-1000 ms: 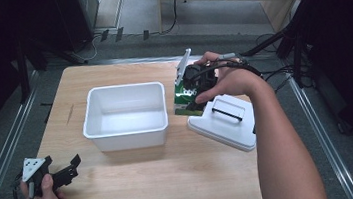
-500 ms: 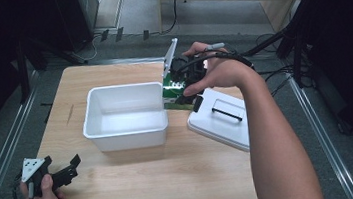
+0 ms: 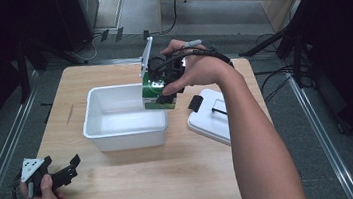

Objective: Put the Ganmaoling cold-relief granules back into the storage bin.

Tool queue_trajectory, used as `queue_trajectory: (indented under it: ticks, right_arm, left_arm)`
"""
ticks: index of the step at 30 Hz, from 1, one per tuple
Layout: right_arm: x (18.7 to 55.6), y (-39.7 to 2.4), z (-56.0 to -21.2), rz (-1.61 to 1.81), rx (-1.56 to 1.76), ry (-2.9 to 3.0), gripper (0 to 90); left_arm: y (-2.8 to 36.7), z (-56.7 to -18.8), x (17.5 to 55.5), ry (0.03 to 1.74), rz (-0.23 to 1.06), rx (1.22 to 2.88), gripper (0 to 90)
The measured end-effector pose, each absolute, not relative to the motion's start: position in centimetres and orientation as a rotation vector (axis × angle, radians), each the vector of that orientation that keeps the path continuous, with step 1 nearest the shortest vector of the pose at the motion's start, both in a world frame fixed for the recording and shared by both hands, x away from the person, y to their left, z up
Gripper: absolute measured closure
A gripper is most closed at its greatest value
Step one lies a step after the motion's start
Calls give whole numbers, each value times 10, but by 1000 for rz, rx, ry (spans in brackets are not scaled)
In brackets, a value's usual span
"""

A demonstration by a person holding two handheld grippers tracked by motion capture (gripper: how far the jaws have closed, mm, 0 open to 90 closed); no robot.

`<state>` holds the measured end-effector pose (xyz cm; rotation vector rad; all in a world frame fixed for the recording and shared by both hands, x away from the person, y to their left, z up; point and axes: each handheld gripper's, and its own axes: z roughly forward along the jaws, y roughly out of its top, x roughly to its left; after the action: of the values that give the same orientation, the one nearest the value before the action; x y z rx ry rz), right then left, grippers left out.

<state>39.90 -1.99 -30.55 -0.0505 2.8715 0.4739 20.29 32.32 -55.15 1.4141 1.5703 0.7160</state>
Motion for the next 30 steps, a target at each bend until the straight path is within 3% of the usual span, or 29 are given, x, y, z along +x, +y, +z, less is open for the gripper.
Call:
queue_trajectory:
  ticks: [21,30]
  right_arm:
    - [400,21,-337,436,-133,2896,159]
    - [409,25,-365,411,-122,2905,158]
  left_arm:
    - [324,-552,203,1572,711,1404,0]
    - [324,-552,203,1575,711,1403,0]
